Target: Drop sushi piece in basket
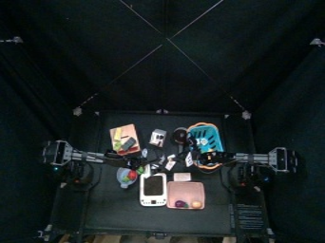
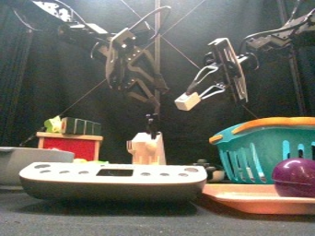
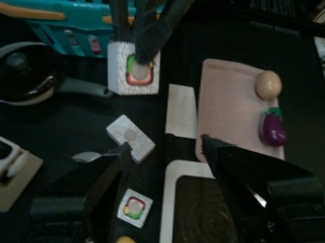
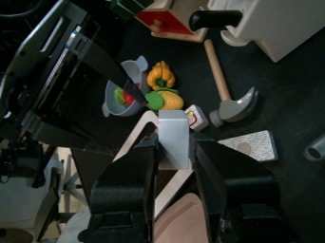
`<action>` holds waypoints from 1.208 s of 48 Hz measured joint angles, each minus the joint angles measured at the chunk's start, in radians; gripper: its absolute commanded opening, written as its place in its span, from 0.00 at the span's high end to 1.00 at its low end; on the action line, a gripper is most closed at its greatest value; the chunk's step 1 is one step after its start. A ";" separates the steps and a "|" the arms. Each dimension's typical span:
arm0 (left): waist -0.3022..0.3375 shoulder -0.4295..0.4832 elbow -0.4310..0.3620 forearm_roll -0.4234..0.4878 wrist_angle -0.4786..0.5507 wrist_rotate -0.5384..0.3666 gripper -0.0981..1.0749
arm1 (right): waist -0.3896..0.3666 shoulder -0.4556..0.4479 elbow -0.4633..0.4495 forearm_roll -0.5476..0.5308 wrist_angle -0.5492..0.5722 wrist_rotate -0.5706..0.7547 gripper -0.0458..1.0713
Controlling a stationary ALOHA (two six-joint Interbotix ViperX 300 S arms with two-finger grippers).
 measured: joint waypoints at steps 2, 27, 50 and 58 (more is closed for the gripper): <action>0.000 -0.018 0.020 -0.014 -0.006 0.002 0.12 | 0.000 -0.023 0.009 -0.003 0.009 0.000 0.44; 0.014 -0.290 0.284 -0.060 -0.063 0.011 0.12 | -0.009 -0.305 0.089 0.071 0.646 -0.034 0.44; 0.086 -0.462 0.403 -0.031 -0.080 0.032 0.11 | -0.232 -0.163 0.052 0.388 0.792 -0.365 0.44; 0.095 -0.471 0.414 0.012 -0.103 0.034 0.11 | -0.322 -0.147 0.052 0.440 0.727 -0.413 0.44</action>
